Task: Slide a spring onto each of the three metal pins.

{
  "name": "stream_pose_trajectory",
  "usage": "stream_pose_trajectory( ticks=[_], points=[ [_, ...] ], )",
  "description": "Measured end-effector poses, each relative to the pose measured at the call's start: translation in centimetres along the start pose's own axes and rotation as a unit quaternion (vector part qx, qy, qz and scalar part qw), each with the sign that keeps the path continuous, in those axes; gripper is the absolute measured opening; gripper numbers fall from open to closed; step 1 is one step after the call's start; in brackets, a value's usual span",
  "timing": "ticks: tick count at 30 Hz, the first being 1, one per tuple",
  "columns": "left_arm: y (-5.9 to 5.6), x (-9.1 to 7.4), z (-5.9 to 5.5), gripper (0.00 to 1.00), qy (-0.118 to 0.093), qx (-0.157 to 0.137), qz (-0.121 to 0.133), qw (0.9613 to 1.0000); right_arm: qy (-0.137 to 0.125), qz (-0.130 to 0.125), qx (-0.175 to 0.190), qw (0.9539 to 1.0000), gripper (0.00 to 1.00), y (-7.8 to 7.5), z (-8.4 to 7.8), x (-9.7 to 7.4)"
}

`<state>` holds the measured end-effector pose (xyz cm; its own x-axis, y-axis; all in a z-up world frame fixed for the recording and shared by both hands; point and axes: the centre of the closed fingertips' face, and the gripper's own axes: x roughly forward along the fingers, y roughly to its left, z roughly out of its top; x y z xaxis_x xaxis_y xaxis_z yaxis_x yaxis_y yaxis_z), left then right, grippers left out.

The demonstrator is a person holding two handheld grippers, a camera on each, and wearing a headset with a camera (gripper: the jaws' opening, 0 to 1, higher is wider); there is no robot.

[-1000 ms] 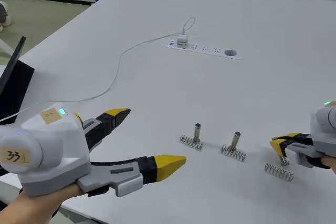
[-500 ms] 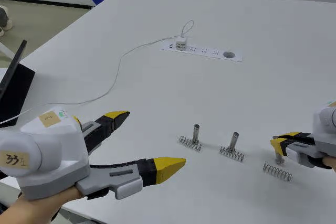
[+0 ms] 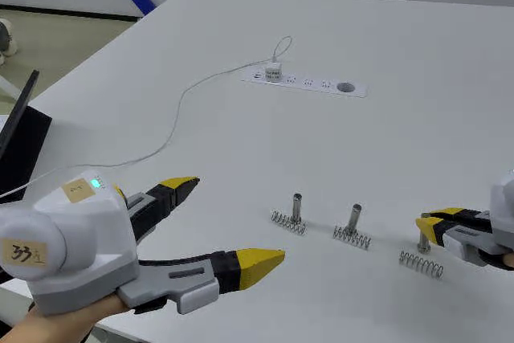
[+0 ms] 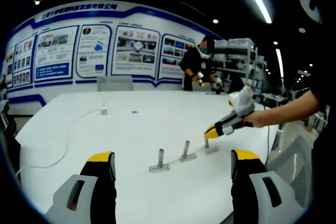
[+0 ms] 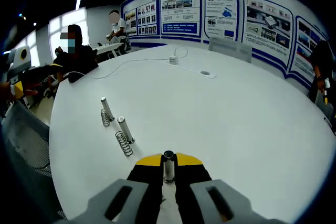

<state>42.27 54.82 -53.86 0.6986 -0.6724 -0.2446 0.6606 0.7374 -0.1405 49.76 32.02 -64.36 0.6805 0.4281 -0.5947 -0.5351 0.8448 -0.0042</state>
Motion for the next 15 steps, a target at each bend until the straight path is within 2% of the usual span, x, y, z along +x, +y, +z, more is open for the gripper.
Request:
stream_pose_trajectory(
  ticks=[6,9,13,15],
  points=[
    [-0.08,0.03,0.09,0.93,0.0,0.002,0.0,1.0,-0.041,0.009,0.006,0.9991,0.08,0.32,-0.15,-0.3],
    [-0.28,0.08,0.04,0.93,0.002,0.004,-0.001,1.0,-0.058,0.011,-0.008,0.9982,0.08,0.31,-0.09,-0.27],
    [-0.44,0.12,-0.03,0.93,0.004,0.005,-0.001,1.0,-0.087,0.016,0.007,0.9961,0.08,0.22,0.1,-0.16],
    [-0.53,0.1,-0.05,0.93,0.005,0.005,-0.001,1.0,-0.093,0.015,0.016,0.9954,0.08,0.14,0.17,-0.13]
  ],
)
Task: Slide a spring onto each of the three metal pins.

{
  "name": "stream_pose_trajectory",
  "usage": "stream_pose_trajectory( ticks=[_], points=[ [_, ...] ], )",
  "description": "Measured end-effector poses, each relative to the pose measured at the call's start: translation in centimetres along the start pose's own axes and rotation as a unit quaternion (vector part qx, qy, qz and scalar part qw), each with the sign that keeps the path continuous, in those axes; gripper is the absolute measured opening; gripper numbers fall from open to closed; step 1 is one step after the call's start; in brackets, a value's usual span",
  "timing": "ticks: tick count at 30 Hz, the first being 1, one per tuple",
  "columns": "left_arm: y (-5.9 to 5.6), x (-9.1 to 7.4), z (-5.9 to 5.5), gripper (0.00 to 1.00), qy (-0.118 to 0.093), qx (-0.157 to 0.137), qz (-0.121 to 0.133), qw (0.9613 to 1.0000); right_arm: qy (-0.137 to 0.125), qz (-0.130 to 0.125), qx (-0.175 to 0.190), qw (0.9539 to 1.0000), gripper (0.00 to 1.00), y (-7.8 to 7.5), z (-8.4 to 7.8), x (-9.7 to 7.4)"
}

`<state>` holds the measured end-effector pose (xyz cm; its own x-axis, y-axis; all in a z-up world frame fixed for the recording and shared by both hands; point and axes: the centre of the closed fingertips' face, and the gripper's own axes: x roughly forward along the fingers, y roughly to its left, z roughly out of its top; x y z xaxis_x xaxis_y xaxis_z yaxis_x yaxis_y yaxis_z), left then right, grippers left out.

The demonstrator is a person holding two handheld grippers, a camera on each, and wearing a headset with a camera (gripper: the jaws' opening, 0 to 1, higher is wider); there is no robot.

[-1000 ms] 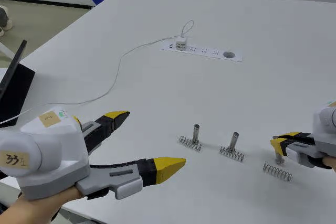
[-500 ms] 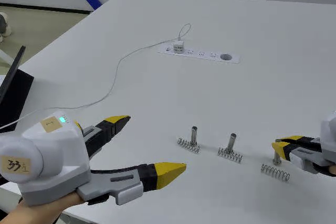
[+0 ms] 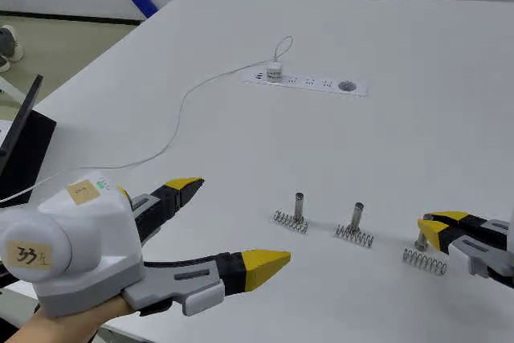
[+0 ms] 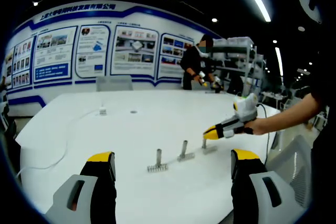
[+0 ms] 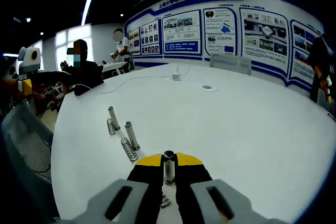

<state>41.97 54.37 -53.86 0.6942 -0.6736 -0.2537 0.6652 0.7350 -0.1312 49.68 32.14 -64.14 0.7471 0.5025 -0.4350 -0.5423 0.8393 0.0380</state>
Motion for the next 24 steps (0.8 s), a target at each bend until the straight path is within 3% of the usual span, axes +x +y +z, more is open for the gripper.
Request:
stream_pose_trajectory(
  ticks=[5,11,24],
  points=[
    [-0.07,-0.05,-0.08,0.93,0.003,0.001,0.001,1.0,-0.006,0.0,-0.001,1.0,0.08,0.54,0.36,-0.3],
    [-0.34,0.07,-0.14,0.93,0.006,0.003,-0.003,1.0,0.003,0.002,-0.04,0.9992,0.09,0.65,0.28,-0.46],
    [-0.59,0.1,-0.08,0.93,0.006,0.006,-0.006,0.9999,0.008,0.006,-0.019,0.9998,0.11,0.33,0.1,-0.92]
  ],
)
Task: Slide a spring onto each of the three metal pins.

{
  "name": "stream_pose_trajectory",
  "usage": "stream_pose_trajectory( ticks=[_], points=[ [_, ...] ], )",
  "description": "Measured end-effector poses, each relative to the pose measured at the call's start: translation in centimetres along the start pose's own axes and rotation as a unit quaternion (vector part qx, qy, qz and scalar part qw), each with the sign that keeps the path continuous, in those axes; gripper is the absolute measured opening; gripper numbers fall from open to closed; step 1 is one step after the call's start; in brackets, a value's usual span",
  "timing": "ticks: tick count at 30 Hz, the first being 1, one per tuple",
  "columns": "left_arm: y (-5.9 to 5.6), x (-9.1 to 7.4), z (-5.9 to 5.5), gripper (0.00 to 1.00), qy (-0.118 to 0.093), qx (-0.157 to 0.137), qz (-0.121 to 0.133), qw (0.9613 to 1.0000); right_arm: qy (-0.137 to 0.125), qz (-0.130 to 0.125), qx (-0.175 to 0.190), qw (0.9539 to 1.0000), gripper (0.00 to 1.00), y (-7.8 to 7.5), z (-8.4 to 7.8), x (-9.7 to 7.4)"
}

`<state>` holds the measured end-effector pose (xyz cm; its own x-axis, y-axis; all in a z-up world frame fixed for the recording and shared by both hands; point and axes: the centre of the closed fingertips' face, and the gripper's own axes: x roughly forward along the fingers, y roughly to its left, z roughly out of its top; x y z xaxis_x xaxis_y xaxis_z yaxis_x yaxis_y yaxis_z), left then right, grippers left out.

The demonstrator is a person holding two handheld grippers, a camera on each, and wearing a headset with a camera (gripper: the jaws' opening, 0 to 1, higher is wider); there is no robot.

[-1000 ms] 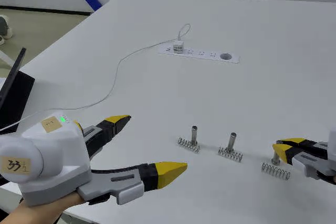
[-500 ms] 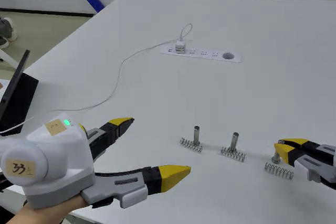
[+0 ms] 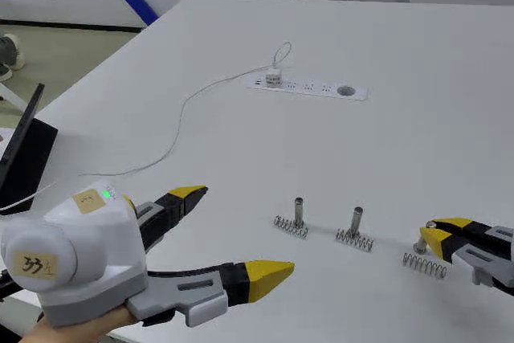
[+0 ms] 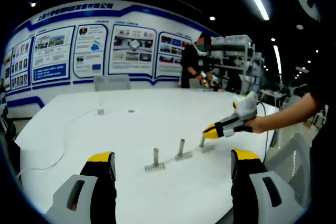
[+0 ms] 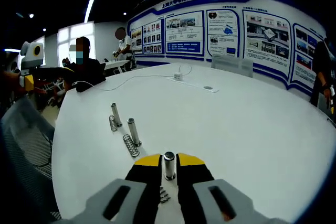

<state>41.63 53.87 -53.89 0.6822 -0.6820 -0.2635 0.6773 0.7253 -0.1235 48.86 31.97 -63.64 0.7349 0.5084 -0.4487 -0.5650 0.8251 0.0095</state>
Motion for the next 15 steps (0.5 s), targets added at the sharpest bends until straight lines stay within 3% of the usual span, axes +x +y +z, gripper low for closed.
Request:
stream_pose_trajectory(
  ticks=[3,11,15],
  points=[
    [0.1,-0.1,-0.1,0.93,0.002,0.002,0.001,1.0,0.006,0.0,-0.001,1.0,0.14,0.1,-0.1,-0.1],
    [0.0,-0.1,-0.1,0.93,0.001,0.003,0.003,1.0,-0.01,0.004,0.018,0.9998,0.18,0.1,0.5,-1.0],
    [0.3,0.0,-0.3,0.93,0.002,-0.001,0.004,1.0,0.003,0.011,0.008,0.9999,0.19,0.2,-0.3,-1.4]
  ],
)
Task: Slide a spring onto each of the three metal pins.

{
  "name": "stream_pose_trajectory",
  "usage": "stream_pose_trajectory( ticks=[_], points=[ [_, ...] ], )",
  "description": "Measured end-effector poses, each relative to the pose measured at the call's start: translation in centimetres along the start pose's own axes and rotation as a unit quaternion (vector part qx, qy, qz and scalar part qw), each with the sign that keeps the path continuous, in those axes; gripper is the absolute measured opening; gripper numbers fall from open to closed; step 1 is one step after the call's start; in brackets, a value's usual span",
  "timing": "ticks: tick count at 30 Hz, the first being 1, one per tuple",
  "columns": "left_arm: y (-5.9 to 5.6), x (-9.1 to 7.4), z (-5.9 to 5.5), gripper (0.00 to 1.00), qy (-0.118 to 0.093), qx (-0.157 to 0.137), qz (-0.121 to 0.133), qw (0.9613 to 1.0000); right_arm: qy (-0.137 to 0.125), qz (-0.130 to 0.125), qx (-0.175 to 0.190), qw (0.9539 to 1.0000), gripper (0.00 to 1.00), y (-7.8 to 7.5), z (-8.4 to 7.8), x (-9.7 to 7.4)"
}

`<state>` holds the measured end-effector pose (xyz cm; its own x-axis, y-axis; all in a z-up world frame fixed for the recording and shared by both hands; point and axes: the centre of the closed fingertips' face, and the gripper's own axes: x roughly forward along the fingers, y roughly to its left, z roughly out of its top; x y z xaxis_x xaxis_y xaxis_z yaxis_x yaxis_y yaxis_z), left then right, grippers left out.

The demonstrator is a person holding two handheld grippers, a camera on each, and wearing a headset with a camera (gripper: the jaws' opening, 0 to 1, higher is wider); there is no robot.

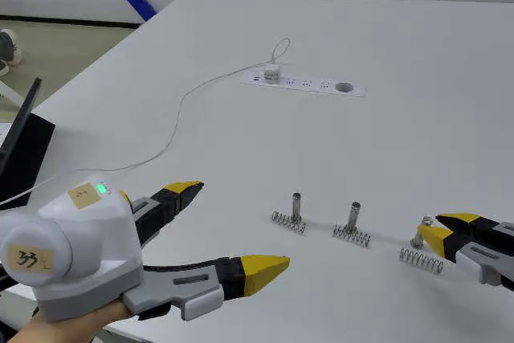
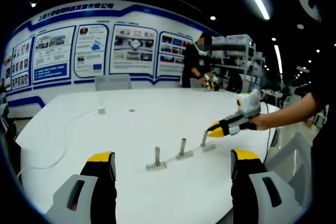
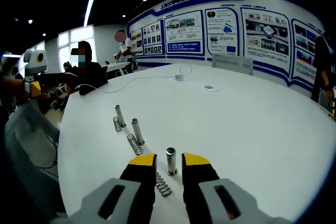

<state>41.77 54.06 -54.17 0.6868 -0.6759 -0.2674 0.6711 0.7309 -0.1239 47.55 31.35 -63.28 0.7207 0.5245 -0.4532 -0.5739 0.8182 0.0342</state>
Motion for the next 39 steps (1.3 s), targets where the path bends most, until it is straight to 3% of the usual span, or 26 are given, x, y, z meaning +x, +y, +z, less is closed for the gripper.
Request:
stream_pose_trajectory(
  ticks=[11,22,29,39],
  points=[
    [0.3,0.6,-0.9,0.93,0.009,-0.009,-0.001,0.9999,0.049,0.038,-0.02,0.9979,0.23,1.4,-2.8,-0.2],
    [0.3,0.8,-1.4,0.92,0.018,-0.012,-0.005,0.9998,0.087,0.054,-0.051,0.9935,0.23,1.0,-4.7,0.6],
    [0.7,0.8,-1.9,0.92,0.025,-0.014,-0.001,0.9996,0.1,0.075,-0.059,0.9904,0.23,0.9,-5.4,1.1],
    [0.7,1.1,-1.9,0.92,0.027,-0.014,-0.001,0.9995,0.093,0.097,-0.067,0.9887,0.16,1.4,-5.3,1.4]
  ],
)
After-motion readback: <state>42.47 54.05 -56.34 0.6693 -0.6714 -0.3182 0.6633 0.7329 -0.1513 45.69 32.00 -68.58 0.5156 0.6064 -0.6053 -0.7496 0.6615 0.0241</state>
